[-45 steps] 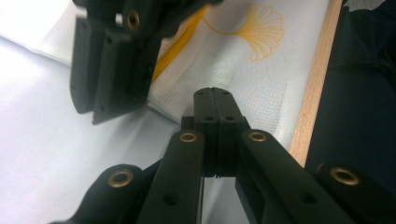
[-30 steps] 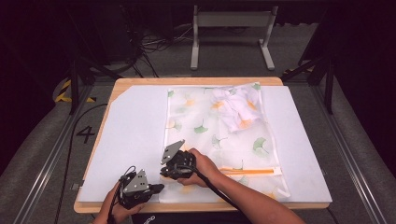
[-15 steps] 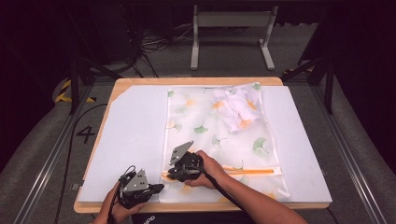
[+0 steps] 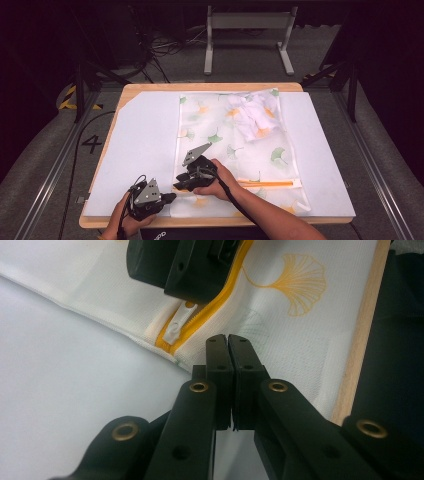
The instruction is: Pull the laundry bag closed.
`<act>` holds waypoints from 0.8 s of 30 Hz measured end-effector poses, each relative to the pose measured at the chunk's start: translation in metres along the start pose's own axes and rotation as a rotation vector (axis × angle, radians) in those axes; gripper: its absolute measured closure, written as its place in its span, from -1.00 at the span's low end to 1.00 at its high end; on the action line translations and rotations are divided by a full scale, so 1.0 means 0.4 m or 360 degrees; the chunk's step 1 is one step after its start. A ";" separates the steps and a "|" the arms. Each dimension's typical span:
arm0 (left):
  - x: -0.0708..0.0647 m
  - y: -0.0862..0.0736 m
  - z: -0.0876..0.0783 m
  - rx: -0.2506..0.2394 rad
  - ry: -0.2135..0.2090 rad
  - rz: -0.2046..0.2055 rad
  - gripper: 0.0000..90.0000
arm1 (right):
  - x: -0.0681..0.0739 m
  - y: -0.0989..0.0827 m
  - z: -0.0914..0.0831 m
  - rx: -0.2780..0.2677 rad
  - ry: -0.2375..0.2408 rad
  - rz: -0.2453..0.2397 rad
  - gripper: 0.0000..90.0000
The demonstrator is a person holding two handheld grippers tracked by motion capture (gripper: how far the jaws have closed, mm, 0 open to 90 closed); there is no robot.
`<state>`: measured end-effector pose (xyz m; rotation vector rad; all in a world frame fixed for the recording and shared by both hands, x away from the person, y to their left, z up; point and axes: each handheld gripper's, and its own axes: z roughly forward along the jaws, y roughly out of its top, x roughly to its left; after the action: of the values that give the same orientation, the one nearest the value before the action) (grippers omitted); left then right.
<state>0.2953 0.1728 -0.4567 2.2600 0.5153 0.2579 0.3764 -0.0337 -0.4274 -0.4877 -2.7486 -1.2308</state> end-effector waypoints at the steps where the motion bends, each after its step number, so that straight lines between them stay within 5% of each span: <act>1: 0.000 0.000 0.002 0.0001 0.0000 0.0000 0.97 | -0.002 0.002 0.005 0.0013 -0.0002 0.0002 0.49; 6: 0.005 0.000 0.002 -0.0001 0.0001 -0.0002 0.97 | -0.016 -0.005 0.028 0.0075 0.0010 0.0016 0.64; 11: 0.007 -0.001 0.003 -0.0004 -0.0007 -0.0015 0.98 | -0.004 -0.013 0.041 0.0146 -0.0018 -0.0049 0.84; 14: 0.008 0.000 0.003 0.0000 -0.0007 -0.0011 0.98 | -0.001 -0.015 0.037 0.0133 -0.0013 -0.0078 1.00; 24: 0.011 0.010 0.007 0.0017 0.0020 0.0010 0.97 | 0.000 -0.016 0.027 0.0092 0.0033 -0.0044 1.00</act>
<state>0.3012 0.1706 -0.4555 2.2720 0.5174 0.2731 0.3749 -0.0297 -0.4392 -0.4307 -2.7741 -1.1516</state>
